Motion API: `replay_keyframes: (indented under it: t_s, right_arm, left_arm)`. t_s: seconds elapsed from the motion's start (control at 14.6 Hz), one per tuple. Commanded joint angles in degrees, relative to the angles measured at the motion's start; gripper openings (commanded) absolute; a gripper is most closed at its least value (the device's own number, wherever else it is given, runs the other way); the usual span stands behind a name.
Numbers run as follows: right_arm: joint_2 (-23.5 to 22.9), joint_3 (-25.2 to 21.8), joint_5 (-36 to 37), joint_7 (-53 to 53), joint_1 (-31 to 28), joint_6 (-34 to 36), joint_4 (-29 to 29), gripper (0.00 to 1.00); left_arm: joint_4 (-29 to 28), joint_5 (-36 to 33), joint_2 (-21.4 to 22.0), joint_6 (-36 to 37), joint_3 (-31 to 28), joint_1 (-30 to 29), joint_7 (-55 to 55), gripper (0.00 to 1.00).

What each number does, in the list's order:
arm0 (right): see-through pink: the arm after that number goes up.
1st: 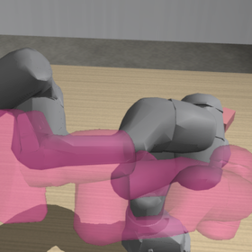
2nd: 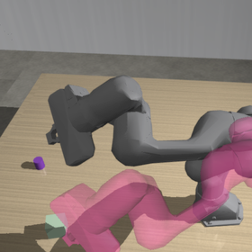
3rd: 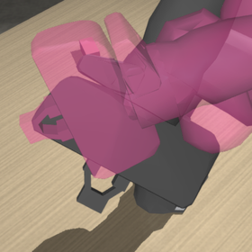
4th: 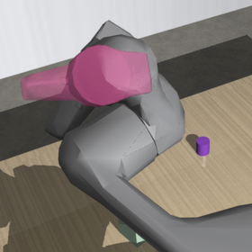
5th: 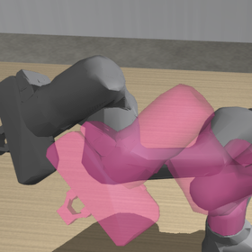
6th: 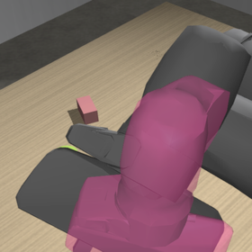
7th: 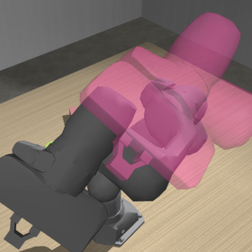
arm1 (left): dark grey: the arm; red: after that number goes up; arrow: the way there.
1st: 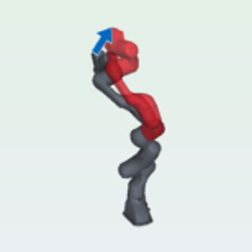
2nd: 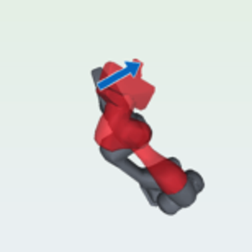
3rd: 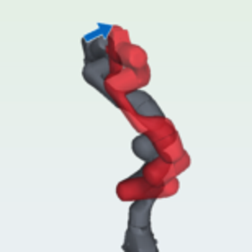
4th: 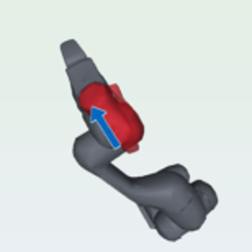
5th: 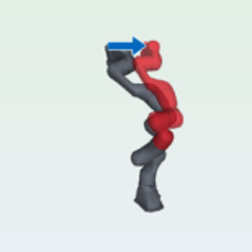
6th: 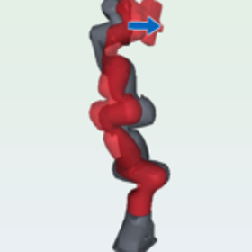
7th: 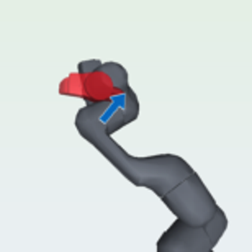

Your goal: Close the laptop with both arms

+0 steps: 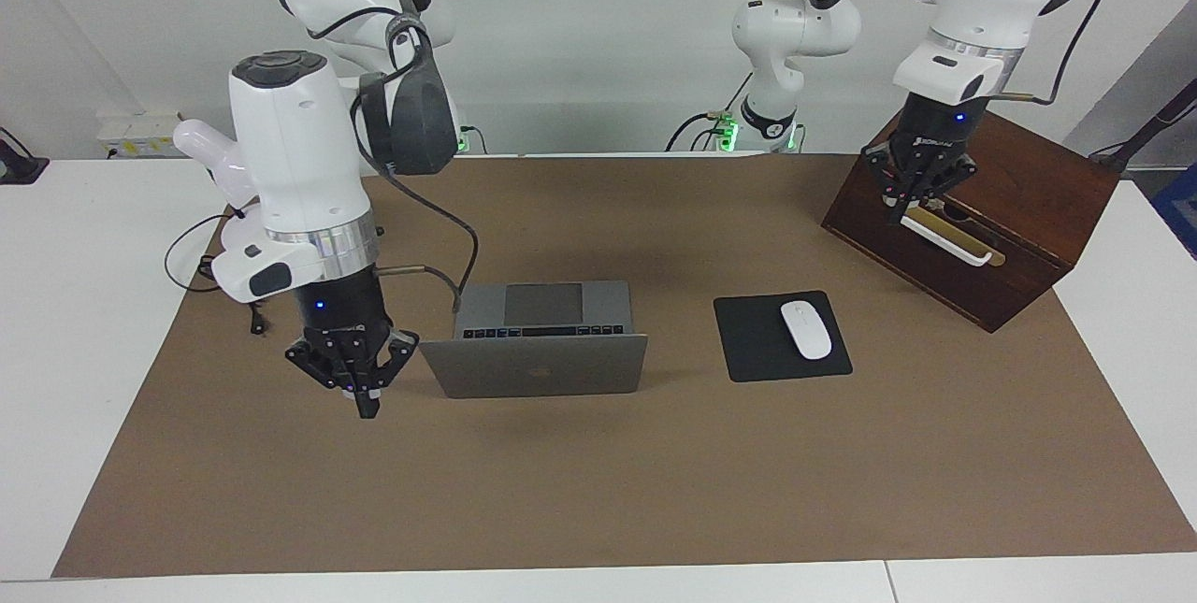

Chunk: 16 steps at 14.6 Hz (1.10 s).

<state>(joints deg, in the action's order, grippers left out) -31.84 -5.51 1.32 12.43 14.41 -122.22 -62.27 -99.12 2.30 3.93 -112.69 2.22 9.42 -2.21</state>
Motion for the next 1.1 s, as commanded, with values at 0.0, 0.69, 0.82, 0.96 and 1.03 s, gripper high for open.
replay_keyframes:
  t_s: [0.0, 0.69, 0.82, 0.96, 1.03]
  right_arm:
    - [-2.26, -0.46, 1.41, 3.11, 3.16, -1.35, 1.89, 0.00]
    - [-3.67, -5.30, 0.97, 5.41, 10.73, -1.62, 1.71, 0.00]
    - [-3.67, -5.12, 0.62, 5.41, 10.73, -1.79, 1.63, 0.00]
    - [-3.84, -4.95, 0.18, 5.41, 10.73, -1.71, 1.62, 0.00]
    - [-3.93, -4.95, -0.43, 5.32, 10.73, -1.71, 1.54, 0.00]
  left_arm:
    - [-8.78, 0.95, 4.06, -9.18, -0.72, 4.89, 0.19, 0.00]
    - [-32.61, 1.83, 12.86, -34.60, -0.81, 17.29, 4.93, 0.00]
    - [-35.34, 1.83, 12.69, -39.17, -0.72, 19.04, 5.02, 0.00]
    - [-37.54, 1.83, 12.07, -43.04, -0.81, 21.25, 5.11, 0.00]
    - [-38.68, 1.83, 11.20, -46.28, -0.81, 21.95, 5.11, 0.00]
